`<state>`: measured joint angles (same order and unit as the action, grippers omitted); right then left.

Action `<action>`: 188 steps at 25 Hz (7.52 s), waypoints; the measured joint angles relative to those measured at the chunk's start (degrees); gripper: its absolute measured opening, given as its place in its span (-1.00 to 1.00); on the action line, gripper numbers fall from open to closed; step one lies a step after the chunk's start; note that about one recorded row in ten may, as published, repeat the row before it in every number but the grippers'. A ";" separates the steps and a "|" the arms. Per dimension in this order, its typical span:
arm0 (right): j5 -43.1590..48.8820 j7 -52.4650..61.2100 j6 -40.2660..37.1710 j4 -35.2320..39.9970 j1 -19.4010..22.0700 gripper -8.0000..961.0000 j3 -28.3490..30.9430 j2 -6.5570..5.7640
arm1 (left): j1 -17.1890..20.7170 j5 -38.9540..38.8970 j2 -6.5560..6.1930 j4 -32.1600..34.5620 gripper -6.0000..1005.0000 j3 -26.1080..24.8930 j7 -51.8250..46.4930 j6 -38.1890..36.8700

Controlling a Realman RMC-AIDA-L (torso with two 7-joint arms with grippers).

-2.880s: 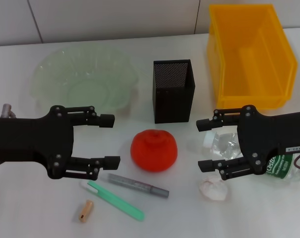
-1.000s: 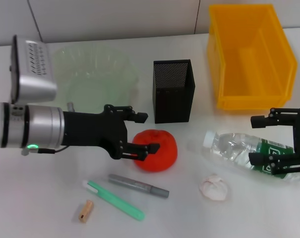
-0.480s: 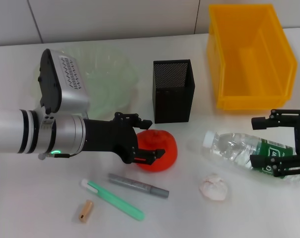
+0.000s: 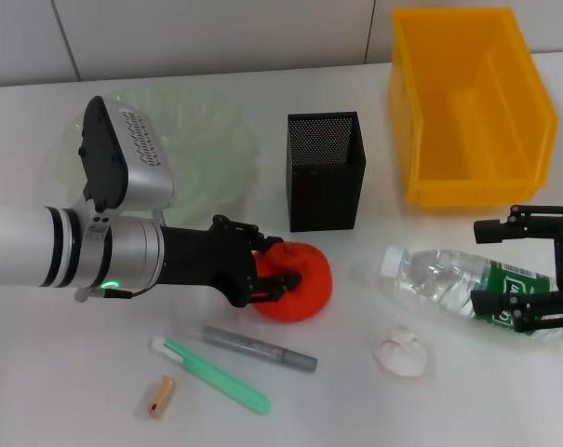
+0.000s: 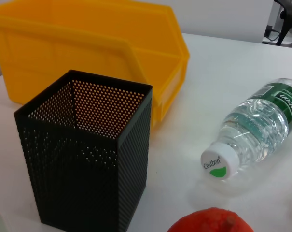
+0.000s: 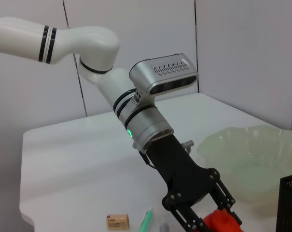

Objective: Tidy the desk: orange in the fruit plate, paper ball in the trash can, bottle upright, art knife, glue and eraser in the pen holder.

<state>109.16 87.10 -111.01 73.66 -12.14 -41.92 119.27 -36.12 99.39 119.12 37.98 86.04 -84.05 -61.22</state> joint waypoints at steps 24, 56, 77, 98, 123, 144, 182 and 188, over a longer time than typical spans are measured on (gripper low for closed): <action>0.00 0.00 0.71 -1.59 -0.17 0.61 0.68 0.05 | 12.88 -0.23 -0.71 24.18 -0.59 -10.43 -2.69 -15.14; -0.46 1.13 -0.70 -2.20 -0.23 0.61 0.09 0.09 | 2.44 -2.71 -0.71 3.25 -0.57 -18.83 4.74 15.09; 0.62 2.14 -0.71 -3.24 -0.38 0.61 0.73 -0.14 | 4.41 -4.86 -0.81 7.94 0.58 -20.48 3.32 6.62; 13.28 20.13 2.49 4.67 -7.85 0.61 -1.97 -0.15 | 11.57 -4.46 -3.16 17.30 0.64 -31.74 2.05 -37.14; 31.50 47.63 2.97 13.77 -15.15 0.61 -30.91 0.00 | 12.66 -4.31 -2.07 16.51 0.63 -32.23 2.96 -36.19; 32.87 47.55 9.47 4.05 -18.74 0.50 -37.18 0.05 | 13.34 -2.69 -1.55 15.80 0.62 -31.72 2.99 -36.27; 33.01 47.83 16.02 -3.85 -21.74 -0.19 -42.28 0.06 | 12.94 -1.30 -1.34 16.11 0.60 -32.00 3.02 -36.31; 32.88 48.41 14.77 2.14 -20.04 -0.24 -41.08 0.08 | 12.91 -1.16 -1.34 15.82 0.60 -31.93 3.05 -36.16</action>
<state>142.04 135.51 -96.24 75.80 -32.18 -83.00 119.35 -23.21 98.23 117.77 53.80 54.11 -81.00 -97.38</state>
